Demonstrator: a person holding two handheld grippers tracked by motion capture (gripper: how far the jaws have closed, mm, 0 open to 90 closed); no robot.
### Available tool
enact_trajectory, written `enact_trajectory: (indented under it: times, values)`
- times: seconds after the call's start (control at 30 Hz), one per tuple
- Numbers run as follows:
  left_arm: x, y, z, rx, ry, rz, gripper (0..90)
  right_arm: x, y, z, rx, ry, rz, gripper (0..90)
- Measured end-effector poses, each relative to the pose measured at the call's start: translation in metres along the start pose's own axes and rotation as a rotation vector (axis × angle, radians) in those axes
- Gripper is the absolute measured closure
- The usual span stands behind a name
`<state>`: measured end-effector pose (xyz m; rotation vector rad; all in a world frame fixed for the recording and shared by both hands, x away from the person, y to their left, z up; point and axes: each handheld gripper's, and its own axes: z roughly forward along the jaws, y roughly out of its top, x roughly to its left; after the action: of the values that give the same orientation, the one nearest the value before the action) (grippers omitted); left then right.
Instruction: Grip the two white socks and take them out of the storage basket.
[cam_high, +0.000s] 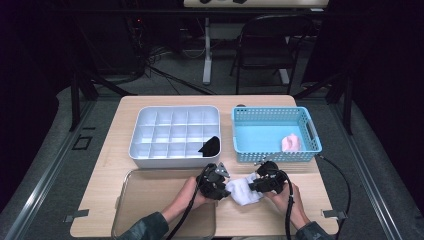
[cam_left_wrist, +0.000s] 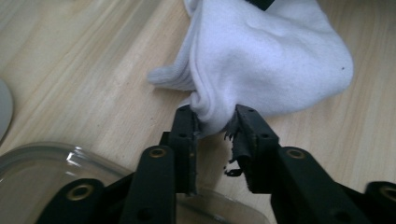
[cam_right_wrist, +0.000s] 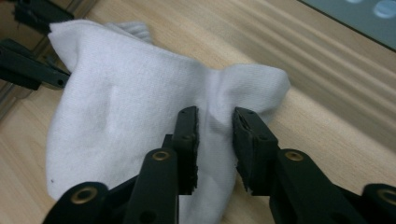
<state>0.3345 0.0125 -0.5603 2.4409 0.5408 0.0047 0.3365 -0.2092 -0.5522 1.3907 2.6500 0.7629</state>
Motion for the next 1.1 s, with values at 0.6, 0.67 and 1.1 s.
enact_trajectory:
  times: [0.6, 0.67, 1.1]
  values:
    - [0.004, 0.003, -0.037, -0.057, -0.049, -0.153, 81.7, 0.002, -0.001, -0.010, -0.065, -0.009, 0.012, 75.8]
    - [0.007, 0.003, -0.038, -0.067, -0.065, -0.174, 81.7, 0.004, -0.003, -0.016, -0.092, -0.003, 0.003, 63.1]
    - [0.016, 0.004, -0.041, -0.072, -0.080, -0.219, 81.5, 0.045, -0.025, -0.024, -0.091, 0.078, -0.159, 28.7]
